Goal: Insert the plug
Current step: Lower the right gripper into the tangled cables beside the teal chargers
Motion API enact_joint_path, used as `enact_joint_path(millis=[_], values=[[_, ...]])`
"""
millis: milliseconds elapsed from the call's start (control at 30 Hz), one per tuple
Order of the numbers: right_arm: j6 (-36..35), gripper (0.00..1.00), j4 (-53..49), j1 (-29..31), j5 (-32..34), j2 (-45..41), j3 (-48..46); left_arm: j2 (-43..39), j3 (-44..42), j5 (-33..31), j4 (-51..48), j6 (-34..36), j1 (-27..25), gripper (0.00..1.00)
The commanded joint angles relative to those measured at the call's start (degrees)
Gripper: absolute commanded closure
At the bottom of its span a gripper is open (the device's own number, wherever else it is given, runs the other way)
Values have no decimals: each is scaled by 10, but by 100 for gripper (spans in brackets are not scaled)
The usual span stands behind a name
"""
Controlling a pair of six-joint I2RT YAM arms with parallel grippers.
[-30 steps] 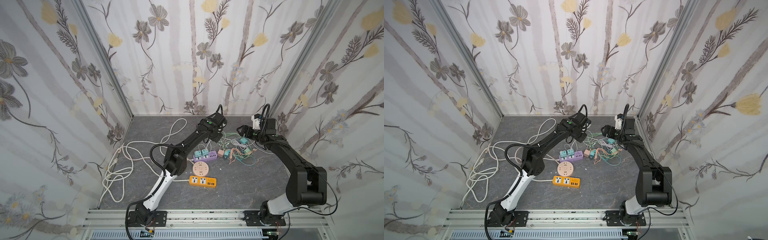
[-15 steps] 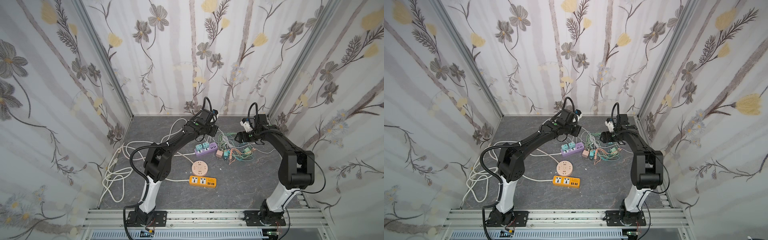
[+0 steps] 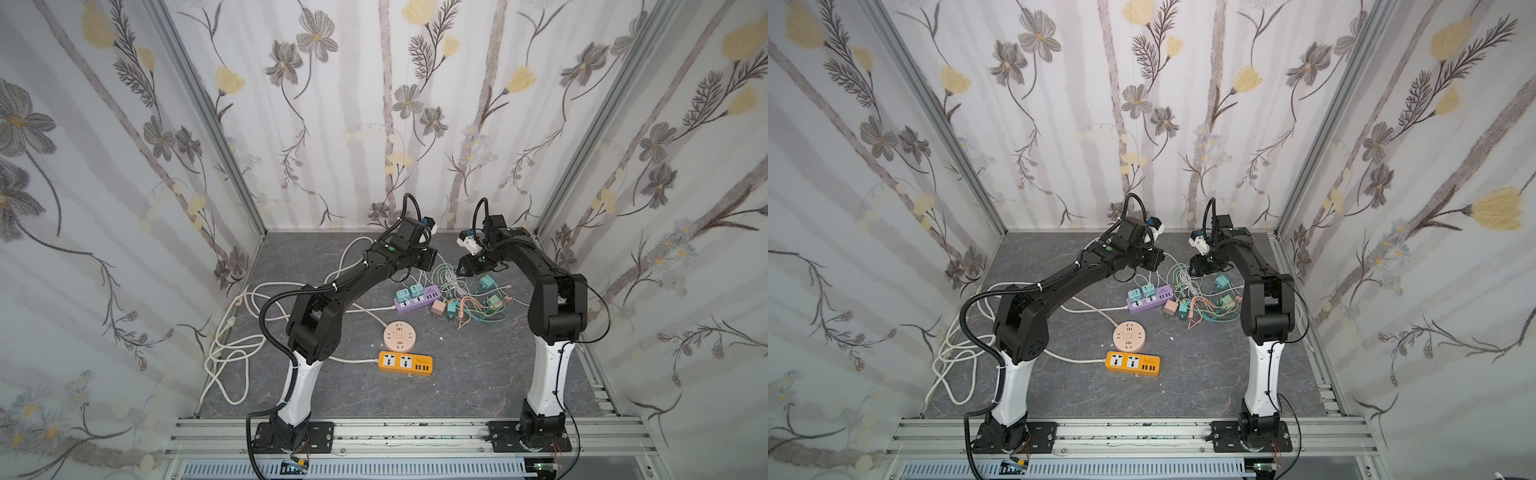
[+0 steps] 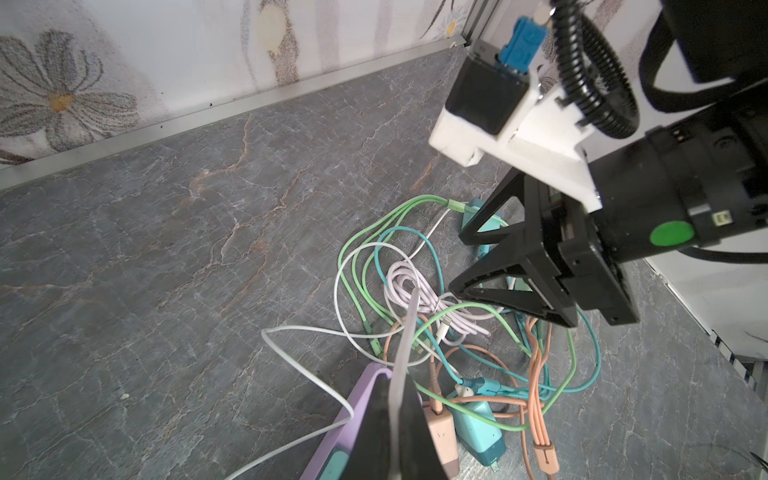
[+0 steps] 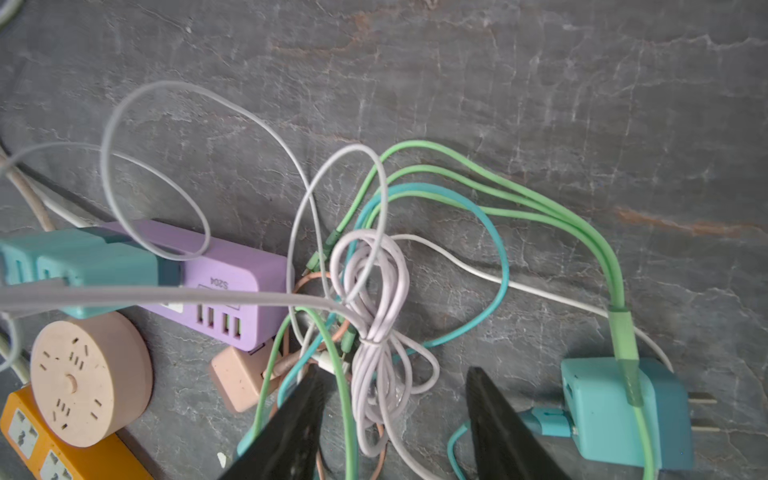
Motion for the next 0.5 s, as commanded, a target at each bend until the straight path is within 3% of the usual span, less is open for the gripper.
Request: enact_joint_path(millis=[0, 233, 367, 467], values=[[22, 56, -41, 9, 29, 13, 12, -2, -5, 6, 28, -8, 7, 100], [61, 56, -146, 38, 68, 74, 108, -14, -20, 67, 60, -48, 21, 100], [89, 48, -146, 48, 68, 77, 118, -41, -40, 100, 83, -58, 24, 100], [95, 49, -144, 53, 70, 79, 122, -61, -54, 127, 100, -60, 26, 100]])
